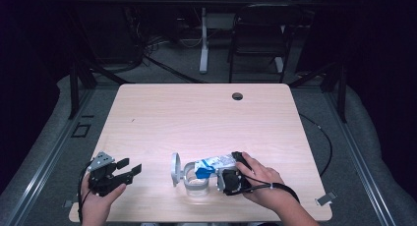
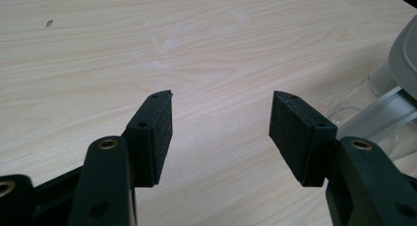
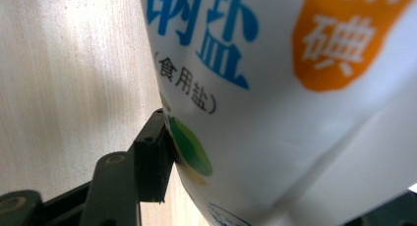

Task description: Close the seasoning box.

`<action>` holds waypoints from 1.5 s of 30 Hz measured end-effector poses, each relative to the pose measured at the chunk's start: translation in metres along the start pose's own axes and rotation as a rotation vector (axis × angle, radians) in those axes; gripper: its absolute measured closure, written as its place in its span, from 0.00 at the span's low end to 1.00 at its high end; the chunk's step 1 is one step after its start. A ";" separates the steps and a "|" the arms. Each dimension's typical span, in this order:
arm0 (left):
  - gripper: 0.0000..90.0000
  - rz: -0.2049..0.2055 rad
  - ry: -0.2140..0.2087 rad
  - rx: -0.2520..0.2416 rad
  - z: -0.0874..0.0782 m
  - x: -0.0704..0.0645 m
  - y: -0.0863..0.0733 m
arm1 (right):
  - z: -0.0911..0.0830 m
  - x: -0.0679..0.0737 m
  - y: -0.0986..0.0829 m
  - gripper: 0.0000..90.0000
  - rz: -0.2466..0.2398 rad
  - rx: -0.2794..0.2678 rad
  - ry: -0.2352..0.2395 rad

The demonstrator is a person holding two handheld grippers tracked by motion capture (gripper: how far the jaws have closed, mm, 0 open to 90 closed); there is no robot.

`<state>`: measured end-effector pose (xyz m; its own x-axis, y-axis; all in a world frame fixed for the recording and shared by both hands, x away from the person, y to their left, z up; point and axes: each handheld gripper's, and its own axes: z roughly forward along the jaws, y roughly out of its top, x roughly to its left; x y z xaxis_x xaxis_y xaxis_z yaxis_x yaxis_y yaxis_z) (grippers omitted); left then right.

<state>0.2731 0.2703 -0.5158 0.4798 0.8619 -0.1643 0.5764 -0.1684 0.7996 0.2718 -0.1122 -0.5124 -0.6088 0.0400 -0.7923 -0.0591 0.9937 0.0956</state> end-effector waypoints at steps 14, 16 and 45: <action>0.47 -0.002 -0.002 -0.004 0.000 0.000 0.000 | -0.002 0.000 0.002 0.46 -0.010 0.005 0.002; 0.47 -0.003 -0.003 -0.004 0.000 0.000 0.000 | -0.002 0.000 0.002 0.46 -0.010 0.005 0.001; 0.47 -0.001 -0.003 0.001 0.000 0.000 0.000 | -0.005 -0.002 0.005 0.46 -0.045 0.042 -0.017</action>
<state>0.2730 0.2702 -0.5157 0.4810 0.8607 -0.1666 0.5773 -0.1680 0.7991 0.2687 -0.1081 -0.5077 -0.5928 -0.0037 -0.8054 -0.0524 0.9980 0.0340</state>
